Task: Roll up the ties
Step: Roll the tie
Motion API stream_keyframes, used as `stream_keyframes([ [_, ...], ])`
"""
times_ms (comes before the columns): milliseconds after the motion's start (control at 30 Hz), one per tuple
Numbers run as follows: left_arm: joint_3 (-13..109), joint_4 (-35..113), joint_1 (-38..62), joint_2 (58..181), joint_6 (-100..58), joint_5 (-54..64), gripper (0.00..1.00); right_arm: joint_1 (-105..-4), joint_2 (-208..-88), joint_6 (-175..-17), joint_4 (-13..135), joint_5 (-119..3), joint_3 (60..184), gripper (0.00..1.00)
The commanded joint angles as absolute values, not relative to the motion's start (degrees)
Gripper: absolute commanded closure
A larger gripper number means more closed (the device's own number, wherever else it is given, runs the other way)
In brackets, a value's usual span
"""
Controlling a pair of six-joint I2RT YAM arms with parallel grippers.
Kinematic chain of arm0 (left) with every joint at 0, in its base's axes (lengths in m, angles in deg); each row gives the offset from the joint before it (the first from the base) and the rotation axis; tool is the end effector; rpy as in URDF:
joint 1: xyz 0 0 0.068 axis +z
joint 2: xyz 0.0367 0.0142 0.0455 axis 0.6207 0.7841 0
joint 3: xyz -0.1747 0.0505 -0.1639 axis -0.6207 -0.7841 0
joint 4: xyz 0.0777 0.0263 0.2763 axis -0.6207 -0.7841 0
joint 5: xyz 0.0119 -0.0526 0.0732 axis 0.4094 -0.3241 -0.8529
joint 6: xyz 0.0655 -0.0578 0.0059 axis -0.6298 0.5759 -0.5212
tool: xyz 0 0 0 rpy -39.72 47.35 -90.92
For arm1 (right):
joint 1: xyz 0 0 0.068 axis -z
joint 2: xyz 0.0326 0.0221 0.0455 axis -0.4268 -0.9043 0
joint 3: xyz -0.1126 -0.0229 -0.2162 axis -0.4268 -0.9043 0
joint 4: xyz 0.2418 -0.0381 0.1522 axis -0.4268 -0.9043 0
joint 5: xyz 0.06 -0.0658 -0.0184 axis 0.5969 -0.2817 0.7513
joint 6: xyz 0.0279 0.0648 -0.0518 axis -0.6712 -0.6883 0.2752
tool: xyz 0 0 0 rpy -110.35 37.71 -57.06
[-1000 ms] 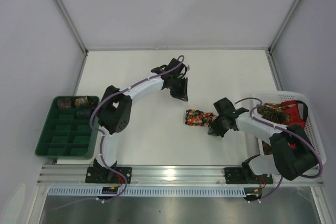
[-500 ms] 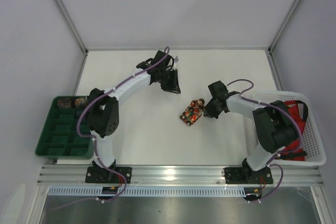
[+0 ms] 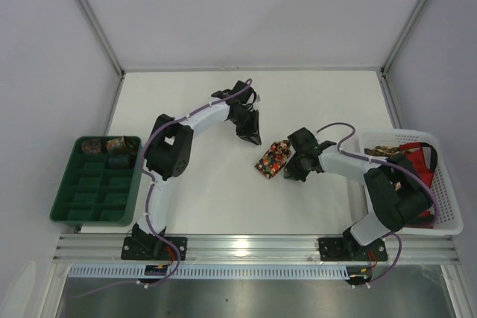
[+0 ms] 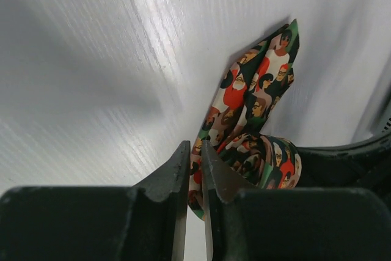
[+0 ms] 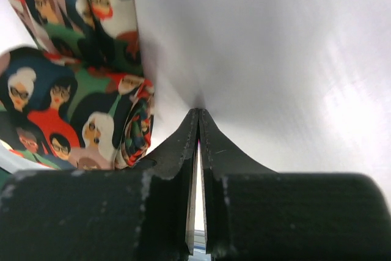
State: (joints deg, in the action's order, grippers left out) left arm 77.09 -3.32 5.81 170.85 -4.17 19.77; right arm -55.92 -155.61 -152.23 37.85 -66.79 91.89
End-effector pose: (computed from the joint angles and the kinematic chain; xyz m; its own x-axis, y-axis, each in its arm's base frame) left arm 0.3990 -0.2910 0.1071 -0.9759 0.1039 -0.1920 0.1900 0.8373 -0.5127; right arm 0.2711 0.1584 0.0655 -0.8055 0.5592 -0.1960 0.4807 0.8101 0.3356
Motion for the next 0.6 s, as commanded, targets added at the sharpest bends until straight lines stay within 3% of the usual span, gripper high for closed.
stream_keyframes([
  [0, 78.0, -4.1, 4.5, 171.8, -5.0, 21.6, 0.82, -58.7, -154.4, -158.3, 36.9, -71.6, 90.8, 0.93],
  [567, 79.9, -6.7, 3.2, 177.2, -9.5, 26.5, 0.81, -59.9, -161.0, -160.6, 43.6, -72.1, 90.2, 0.94],
])
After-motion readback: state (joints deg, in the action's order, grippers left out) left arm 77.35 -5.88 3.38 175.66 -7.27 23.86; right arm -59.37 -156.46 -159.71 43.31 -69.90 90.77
